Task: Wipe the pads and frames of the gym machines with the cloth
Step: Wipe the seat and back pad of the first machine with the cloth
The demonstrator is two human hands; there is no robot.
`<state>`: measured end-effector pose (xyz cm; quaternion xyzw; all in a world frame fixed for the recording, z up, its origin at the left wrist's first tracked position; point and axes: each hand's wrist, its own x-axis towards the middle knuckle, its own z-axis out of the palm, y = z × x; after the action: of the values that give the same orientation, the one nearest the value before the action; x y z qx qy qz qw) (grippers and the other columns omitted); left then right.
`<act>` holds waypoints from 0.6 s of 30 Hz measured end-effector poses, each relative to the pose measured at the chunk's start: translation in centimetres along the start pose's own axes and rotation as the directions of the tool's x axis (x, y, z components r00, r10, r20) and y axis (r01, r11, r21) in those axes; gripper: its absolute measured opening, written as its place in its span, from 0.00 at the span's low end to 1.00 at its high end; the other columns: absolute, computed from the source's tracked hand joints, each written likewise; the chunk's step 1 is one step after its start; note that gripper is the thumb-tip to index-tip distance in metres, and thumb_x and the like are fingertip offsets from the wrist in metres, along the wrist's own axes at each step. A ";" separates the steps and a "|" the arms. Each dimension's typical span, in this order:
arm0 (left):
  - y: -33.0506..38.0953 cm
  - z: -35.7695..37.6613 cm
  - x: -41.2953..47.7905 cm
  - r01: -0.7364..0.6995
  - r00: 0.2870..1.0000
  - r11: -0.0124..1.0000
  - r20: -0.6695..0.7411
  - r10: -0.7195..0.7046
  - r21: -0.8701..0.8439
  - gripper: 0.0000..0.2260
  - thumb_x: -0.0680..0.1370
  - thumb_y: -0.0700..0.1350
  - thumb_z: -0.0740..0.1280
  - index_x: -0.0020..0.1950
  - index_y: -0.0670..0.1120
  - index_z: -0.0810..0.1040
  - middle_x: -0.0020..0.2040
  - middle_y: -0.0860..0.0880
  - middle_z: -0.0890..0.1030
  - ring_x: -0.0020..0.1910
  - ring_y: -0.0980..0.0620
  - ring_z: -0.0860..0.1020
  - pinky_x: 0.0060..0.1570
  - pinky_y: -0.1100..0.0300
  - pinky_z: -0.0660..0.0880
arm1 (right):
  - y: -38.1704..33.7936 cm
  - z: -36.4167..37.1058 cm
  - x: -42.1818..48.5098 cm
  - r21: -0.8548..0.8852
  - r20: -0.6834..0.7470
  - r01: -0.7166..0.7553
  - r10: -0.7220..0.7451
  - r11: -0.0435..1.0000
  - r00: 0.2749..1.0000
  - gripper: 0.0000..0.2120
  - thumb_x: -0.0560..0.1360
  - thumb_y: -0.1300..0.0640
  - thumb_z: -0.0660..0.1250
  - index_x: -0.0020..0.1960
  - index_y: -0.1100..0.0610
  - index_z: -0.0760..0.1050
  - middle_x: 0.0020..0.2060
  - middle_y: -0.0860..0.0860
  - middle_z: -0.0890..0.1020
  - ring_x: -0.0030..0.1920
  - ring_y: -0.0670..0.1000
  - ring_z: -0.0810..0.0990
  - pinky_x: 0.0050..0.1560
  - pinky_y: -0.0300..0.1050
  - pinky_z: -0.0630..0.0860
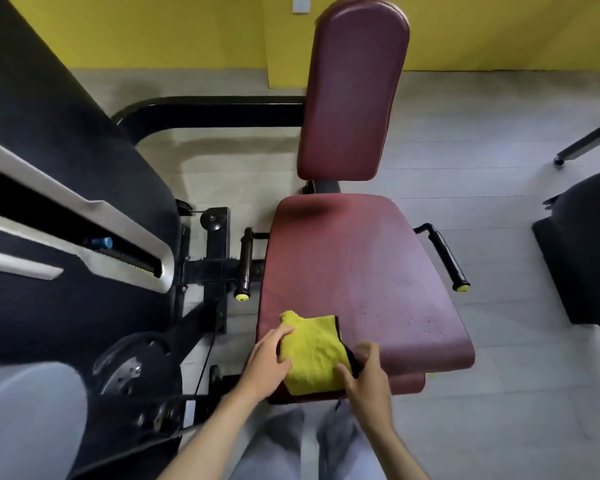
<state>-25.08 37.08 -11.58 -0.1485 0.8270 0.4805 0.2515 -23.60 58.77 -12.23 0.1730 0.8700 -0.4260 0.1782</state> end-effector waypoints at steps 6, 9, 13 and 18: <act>-3.2 1.9 1.5 0.023 0.995 0.995 -0.096 -0.013 0.101 0.26 0.74 0.32 0.68 0.68 0.54 0.76 0.65 0.61 0.69 0.38 0.63 0.75 0.46 0.76 0.68 | 2.4 4.8 2.0 -0.622 -0.063 0.185 -0.284 0.761 0.957 0.26 0.59 0.58 0.81 0.55 0.53 0.77 0.49 0.54 0.78 0.50 0.61 0.77 0.44 0.55 0.74; -3.6 1.7 1.2 0.067 0.982 0.992 -0.180 -0.047 0.105 0.26 0.73 0.32 0.69 0.66 0.56 0.77 0.67 0.60 0.68 0.36 0.61 0.75 0.41 0.74 0.69 | 2.1 7.0 1.8 -0.588 -0.012 0.403 -0.506 0.701 0.862 0.23 0.69 0.64 0.74 0.63 0.54 0.78 0.67 0.57 0.77 0.70 0.61 0.74 0.64 0.59 0.72; -3.6 0.6 0.8 0.061 0.969 0.993 -0.244 -0.034 0.103 0.22 0.77 0.34 0.68 0.67 0.55 0.79 0.64 0.58 0.76 0.42 0.57 0.79 0.42 0.75 0.69 | 1.0 11.1 2.2 -0.535 0.248 0.562 -0.518 0.631 0.818 0.31 0.77 0.60 0.66 0.79 0.52 0.65 0.81 0.55 0.62 0.82 0.57 0.58 0.77 0.63 0.56; -5.3 -1.2 0.3 0.185 0.933 0.969 -0.338 -0.121 0.163 0.18 0.84 0.44 0.60 0.72 0.57 0.74 0.68 0.60 0.77 0.60 0.57 0.79 0.53 0.64 0.73 | -0.7 15.1 3.5 -0.597 0.263 0.473 -0.399 0.648 0.878 0.28 0.86 0.41 0.51 0.84 0.49 0.55 0.83 0.53 0.54 0.83 0.55 0.51 0.79 0.66 0.53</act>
<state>-23.07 33.39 -15.04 -0.2649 0.8854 0.3460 0.1617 -24.52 46.70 -22.00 -0.1369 0.9667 -0.1390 0.1654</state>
